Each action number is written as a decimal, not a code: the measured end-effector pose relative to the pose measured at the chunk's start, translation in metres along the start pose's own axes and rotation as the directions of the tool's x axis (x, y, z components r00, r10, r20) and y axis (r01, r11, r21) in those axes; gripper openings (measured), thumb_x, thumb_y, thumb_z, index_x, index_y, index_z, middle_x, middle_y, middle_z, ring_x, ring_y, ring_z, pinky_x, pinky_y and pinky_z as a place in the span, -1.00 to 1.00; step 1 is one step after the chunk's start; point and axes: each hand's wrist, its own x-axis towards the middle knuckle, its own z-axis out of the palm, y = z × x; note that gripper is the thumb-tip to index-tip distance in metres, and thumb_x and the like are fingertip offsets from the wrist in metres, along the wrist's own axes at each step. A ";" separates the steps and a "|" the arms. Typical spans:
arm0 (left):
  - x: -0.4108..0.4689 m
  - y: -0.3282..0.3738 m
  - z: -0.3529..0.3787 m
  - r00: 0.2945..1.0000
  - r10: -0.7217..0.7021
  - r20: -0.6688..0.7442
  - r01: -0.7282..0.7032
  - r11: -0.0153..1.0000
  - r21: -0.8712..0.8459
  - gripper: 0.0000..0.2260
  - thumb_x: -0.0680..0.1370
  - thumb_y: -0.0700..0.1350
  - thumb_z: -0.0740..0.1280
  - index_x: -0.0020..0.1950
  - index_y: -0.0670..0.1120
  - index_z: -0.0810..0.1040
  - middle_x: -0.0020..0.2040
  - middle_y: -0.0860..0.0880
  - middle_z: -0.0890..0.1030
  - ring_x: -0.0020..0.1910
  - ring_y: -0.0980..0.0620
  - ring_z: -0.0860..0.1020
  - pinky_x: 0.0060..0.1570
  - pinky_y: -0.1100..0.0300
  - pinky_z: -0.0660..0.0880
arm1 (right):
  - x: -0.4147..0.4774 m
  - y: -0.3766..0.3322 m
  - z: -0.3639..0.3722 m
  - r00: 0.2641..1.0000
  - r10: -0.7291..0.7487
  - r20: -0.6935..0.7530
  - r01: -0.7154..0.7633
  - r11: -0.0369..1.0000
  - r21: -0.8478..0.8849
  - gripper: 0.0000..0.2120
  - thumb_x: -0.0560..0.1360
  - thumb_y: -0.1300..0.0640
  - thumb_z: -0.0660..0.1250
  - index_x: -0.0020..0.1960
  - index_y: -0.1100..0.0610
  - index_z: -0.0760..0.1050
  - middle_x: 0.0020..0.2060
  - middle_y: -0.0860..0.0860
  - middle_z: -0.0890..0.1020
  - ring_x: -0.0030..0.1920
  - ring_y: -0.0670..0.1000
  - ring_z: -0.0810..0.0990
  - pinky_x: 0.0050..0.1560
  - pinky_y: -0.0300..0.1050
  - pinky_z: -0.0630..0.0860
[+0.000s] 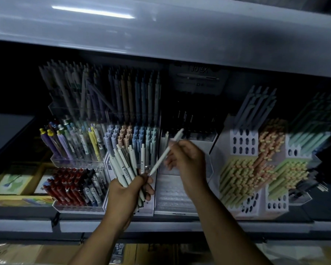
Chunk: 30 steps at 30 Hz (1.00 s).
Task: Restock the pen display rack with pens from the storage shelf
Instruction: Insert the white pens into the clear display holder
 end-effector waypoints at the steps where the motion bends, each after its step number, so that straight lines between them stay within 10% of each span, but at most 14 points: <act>1: 0.000 0.000 0.000 1.000 -0.005 -0.005 0.005 1.000 -0.023 -0.78 0.64 -0.29 0.30 -0.12 -0.38 0.63 -0.34 -0.33 0.61 -0.51 -0.10 0.51 -0.54 0.18 0.40 | 0.007 -0.001 -0.004 0.996 -0.034 -0.081 0.033 0.999 -0.009 -0.83 0.60 0.20 0.39 -0.11 0.29 0.58 -0.40 0.20 0.64 -0.42 0.16 0.61 -0.36 0.04 0.58; 14: -0.001 -0.005 -0.005 0.999 0.009 0.036 -0.007 0.999 -0.044 -0.81 0.63 -0.31 0.32 -0.14 -0.38 0.59 -0.37 -0.35 0.56 -0.45 -0.15 0.51 -0.36 0.06 0.47 | 0.063 0.044 -0.016 0.928 -0.363 -0.082 0.282 0.831 -0.480 -0.71 0.57 0.08 0.40 -0.24 0.24 0.52 -0.41 0.02 0.66 -0.36 -0.05 0.69 -0.28 0.15 0.64; 20: -0.001 -0.009 -0.005 0.999 0.005 0.052 -0.001 0.997 -0.075 -0.88 0.56 -0.25 0.42 -0.15 -0.27 0.66 -0.33 -0.32 0.56 -0.44 -0.15 0.49 -0.30 -0.04 0.42 | 0.073 0.042 -0.014 0.948 -0.319 0.002 0.261 0.772 -0.579 -0.59 0.53 -0.12 0.28 -0.30 0.20 0.44 -0.45 0.08 0.60 -0.39 0.09 0.64 -0.32 0.16 0.60; 26: 0.000 -0.010 -0.007 0.997 0.010 0.072 -0.005 0.998 -0.063 -0.87 0.51 -0.17 0.41 -0.19 -0.19 0.69 -0.33 -0.33 0.56 -0.40 -0.17 0.50 -0.28 -0.10 0.40 | 0.068 0.046 -0.011 0.940 -0.308 0.149 0.301 0.535 -0.789 -0.56 0.58 0.14 0.41 -0.36 0.15 0.25 -0.53 -0.01 0.34 -0.40 0.15 0.53 -0.30 -0.09 0.46; 30: 0.003 -0.014 -0.010 0.998 0.008 0.058 -0.005 0.999 -0.052 -0.86 0.60 -0.28 0.38 -0.13 -0.27 0.65 -0.34 -0.32 0.55 -0.41 -0.16 0.49 -0.32 -0.01 0.40 | 0.067 0.044 -0.008 0.940 -0.294 0.171 0.299 0.471 -0.830 -0.66 0.58 0.11 0.40 -0.27 0.12 0.32 -0.39 0.23 0.54 -0.30 0.23 0.59 -0.29 -0.09 0.42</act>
